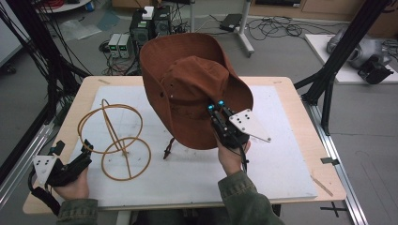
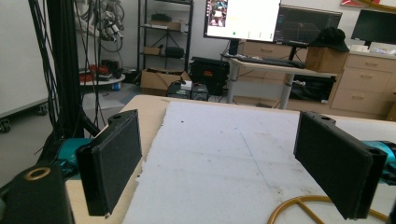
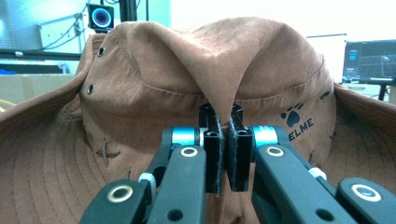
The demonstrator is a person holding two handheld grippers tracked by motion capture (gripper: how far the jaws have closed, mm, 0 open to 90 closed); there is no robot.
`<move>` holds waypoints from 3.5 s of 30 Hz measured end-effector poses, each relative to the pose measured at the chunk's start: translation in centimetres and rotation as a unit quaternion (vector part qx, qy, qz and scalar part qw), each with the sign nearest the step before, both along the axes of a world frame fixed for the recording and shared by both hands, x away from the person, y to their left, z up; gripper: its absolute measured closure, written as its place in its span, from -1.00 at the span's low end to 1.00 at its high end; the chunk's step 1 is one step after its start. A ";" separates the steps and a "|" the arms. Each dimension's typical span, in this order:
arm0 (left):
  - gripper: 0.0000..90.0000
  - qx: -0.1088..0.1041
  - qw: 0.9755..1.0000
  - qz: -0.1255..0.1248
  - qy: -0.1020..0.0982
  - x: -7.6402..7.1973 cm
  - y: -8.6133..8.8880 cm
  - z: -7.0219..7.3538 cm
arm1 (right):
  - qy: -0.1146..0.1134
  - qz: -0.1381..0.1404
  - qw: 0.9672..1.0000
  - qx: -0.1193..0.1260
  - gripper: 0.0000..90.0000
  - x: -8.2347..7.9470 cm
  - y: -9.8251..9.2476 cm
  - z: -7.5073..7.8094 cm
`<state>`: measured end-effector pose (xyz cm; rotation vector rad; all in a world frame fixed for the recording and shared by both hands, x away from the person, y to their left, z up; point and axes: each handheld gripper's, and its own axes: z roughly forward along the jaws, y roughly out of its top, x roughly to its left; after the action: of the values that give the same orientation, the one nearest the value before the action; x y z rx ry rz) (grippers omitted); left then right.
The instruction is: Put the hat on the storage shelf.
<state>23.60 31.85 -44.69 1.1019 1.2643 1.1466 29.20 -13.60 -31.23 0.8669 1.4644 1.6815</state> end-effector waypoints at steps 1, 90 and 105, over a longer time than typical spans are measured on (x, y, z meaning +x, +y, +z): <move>-0.66 0.000 1.000 0.001 0.000 0.0 0.0 0.0 | -0.002 0.002 1.000 -0.001 0.94 0.0 0.3 0.3; -0.66 -0.001 1.000 -0.002 -0.001 0.1 -0.1 0.0 | 0.073 0.242 0.964 -0.087 0.37 -1.7 14.6 4.1; -0.66 -0.002 1.000 0.000 -0.001 0.0 0.0 0.0 | 0.031 0.234 0.971 -0.037 -0.57 -2.6 12.5 4.3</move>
<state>23.61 31.85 -44.72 1.0979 1.2654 1.1444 26.58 -1.07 -26.91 0.5623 1.8703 1.9290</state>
